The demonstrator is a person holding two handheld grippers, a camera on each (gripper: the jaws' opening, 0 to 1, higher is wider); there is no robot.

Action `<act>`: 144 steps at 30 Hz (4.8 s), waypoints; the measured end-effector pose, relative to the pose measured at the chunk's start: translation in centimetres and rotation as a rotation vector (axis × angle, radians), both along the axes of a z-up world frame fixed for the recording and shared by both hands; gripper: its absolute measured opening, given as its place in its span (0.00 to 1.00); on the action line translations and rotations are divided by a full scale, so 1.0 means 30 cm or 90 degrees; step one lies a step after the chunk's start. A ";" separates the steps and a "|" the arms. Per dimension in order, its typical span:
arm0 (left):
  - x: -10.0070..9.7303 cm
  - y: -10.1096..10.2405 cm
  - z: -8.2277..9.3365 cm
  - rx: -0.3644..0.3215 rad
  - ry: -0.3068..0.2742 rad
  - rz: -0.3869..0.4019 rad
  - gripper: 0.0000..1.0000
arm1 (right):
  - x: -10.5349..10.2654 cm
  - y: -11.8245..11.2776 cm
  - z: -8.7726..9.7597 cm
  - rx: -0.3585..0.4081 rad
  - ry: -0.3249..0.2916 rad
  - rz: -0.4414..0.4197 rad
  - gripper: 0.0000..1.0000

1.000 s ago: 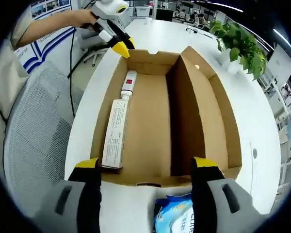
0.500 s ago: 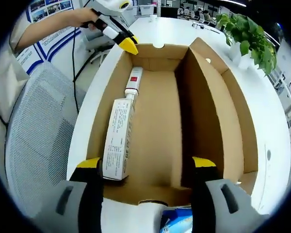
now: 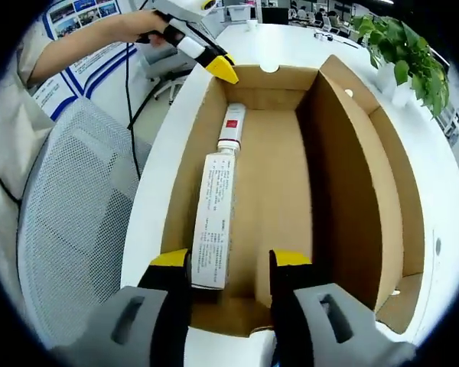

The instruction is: Operate the shoe box by opening the lid, removing the specified soft item, and placing it in the target area until the item is outside and the box remains undamaged.

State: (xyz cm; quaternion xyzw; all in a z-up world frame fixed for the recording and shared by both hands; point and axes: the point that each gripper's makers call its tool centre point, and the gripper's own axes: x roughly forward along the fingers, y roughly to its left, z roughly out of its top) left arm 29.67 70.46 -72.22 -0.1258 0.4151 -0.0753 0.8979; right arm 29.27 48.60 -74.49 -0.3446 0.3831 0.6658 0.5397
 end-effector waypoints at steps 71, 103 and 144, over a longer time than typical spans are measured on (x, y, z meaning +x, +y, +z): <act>-0.011 0.009 -0.006 0.074 0.022 0.030 0.04 | 0.122 -0.149 0.358 0.104 -0.118 -0.113 0.15; -0.029 0.008 -0.007 0.087 0.040 0.041 0.03 | 0.353 -0.572 0.523 0.058 -0.209 -0.193 0.15; -0.039 0.017 -0.015 0.072 0.041 0.072 0.04 | 0.570 -0.974 0.242 -0.124 -0.210 -0.178 0.15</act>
